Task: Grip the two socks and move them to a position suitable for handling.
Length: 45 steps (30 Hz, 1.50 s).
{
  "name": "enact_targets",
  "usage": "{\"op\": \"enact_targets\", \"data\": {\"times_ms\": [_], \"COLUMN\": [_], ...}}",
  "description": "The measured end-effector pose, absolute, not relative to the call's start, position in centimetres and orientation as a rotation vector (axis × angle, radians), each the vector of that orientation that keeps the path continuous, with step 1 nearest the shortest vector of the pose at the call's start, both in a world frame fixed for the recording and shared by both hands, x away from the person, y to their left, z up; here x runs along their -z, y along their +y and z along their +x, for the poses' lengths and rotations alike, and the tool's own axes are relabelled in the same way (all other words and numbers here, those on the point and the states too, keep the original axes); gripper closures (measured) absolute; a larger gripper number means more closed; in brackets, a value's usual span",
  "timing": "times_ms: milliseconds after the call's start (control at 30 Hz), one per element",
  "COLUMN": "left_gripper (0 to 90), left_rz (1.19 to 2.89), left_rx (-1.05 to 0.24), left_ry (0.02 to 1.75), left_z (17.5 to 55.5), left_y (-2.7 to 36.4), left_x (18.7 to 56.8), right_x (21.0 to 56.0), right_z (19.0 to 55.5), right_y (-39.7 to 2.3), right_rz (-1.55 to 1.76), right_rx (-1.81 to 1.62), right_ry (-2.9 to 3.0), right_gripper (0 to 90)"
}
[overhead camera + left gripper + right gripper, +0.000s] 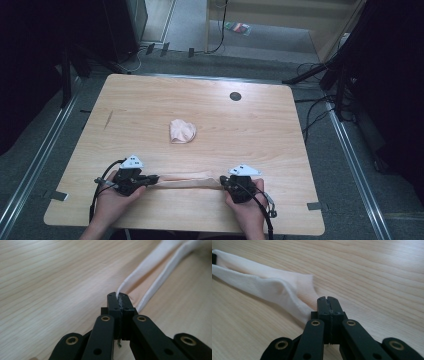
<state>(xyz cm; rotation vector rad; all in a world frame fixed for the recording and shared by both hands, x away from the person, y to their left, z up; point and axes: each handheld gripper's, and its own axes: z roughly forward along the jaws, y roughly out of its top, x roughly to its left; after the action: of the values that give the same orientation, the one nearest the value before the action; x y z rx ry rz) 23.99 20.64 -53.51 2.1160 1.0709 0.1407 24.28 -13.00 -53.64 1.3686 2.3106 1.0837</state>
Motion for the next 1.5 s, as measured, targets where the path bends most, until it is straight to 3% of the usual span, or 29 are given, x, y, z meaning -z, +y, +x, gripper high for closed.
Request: {"op": "enact_targets", "data": {"times_ms": [67,100,133,267,433,633,667,700,733,800,1067,1133,1167,1200,1267,1333,1500], "left_gripper": [88.8,81.0,73.5,65.7,68.1,80.6,82.4,84.7,86.5,88.9,87.1,79.0,79.0,66.8,61.4,44.2,22.2], "left_rz": [2.110,2.110,2.089,2.028,2.011,2.016,2.031,2.031,2.040,2.044,2.050,2.044,2.030,2.000,1.980,1.845,1.748], "left_rx": [-0.112,-0.112,-0.146,-0.111,-0.104,-0.101,-0.100,-0.100,-0.093,-0.095,-0.077,-0.083,-0.087,-0.124,-0.156,-0.226,-0.323], "left_ry": [1.030,1.030,1.033,1.044,1.055,1.052,1.050,1.050,1.044,1.040,1.015,1.016,1.024,1.041,1.047,1.092,1.182], "left_z": [23.8,23.8,23.8,24.0,24.1,24.0,24.0,24.0,24.0,23.9,23.6,23.7,23.7,23.8,23.9,24.4,25.3], "left_y": [20.3,20.3,20.3,20.7,20.8,20.6,20.4,20.4,20.4,20.3,19.9,20.0,20.0,20.2,20.4,21.5,22.8], "left_x": [53.3,53.3,53.3,53.2,53.3,53.5,53.6,53.6,53.6,53.5,53.4,53.4,53.4,53.4,53.4,53.7,54.0], "right_x": [53.6,53.6,53.5,53.3,53.4,53.8,53.9,53.9,54.0,54.0,53.8,53.9,53.9,53.9,53.9,53.5,52.4], "right_z": [24.1,24.1,24.2,24.4,24.4,24.4,24.3,24.3,24.3,24.3,25.0,25.0,25.0,25.0,24.9,24.9,25.4], "right_y": [-12.9,-12.9,-13.1,-13.7,-13.7,-13.2,-13.0,-13.0,-12.9,-12.8,-12.6,-12.6,-12.6,-12.7,-12.7,-12.6,-12.0], "right_rz": [1.325,1.325,1.329,1.359,1.382,1.407,1.405,1.405,1.393,1.371,1.314,1.317,1.320,1.332,1.341,1.313,1.288], "right_rx": [-1.134,-1.134,-1.181,-1.230,-1.218,-1.173,-1.149,-1.149,-1.140,-1.139,-1.143,-1.147,-1.152,-1.171,-1.189,-1.226,-1.267], "right_ry": [2.313,2.313,2.274,2.244,2.258,2.305,2.322,2.322,2.355,2.358,2.334,2.339,2.342,2.334,2.326,2.286,2.230], "right_gripper": [86.6,86.6,68.3,64.5,60.6,63.4,71.1,71.1,82.5,87.7,89.0,88.1,84.1,71.9,67.9,55.4,48.5]}}
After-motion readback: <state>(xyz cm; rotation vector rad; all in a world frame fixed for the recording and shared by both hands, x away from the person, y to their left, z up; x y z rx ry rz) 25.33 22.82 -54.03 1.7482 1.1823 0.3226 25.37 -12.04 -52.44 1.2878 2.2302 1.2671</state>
